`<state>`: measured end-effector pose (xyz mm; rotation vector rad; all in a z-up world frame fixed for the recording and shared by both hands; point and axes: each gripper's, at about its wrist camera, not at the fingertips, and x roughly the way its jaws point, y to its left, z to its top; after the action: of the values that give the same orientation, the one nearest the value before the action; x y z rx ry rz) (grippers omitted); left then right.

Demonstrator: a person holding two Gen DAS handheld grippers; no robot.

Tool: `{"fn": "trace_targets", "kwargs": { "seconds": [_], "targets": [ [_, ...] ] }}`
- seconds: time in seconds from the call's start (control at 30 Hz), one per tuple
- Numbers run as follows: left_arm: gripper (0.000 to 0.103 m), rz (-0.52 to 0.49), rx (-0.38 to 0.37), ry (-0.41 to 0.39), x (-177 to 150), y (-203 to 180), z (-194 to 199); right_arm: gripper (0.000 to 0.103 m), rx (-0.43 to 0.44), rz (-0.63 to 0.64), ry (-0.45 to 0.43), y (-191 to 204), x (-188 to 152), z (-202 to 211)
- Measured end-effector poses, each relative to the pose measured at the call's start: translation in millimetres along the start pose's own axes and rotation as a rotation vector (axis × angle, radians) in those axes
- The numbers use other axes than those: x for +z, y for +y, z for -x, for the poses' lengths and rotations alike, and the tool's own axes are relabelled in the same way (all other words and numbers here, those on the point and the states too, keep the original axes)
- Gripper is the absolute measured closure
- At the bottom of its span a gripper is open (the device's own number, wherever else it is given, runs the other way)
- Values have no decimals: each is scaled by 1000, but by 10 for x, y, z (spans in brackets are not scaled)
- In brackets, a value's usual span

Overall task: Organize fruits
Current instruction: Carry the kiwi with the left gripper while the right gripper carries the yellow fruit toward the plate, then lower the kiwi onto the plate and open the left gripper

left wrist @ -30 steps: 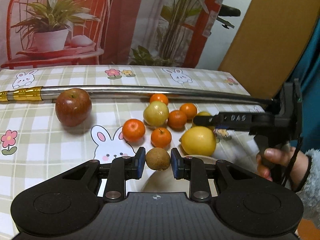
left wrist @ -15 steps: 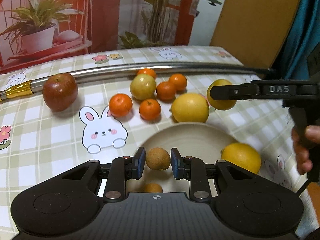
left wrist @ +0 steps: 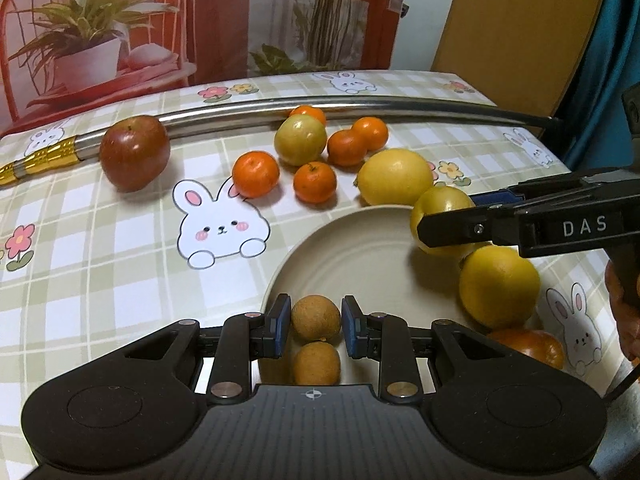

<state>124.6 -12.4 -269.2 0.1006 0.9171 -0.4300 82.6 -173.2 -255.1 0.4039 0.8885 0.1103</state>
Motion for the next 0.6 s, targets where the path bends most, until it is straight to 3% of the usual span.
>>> {"fn": "trace_targets", "kwargs": {
  "seconds": [0.6],
  "targets": [
    [74,45,-4,-8,-65,43,58,60,-54,81,92,166,-60,-162]
  ]
}}
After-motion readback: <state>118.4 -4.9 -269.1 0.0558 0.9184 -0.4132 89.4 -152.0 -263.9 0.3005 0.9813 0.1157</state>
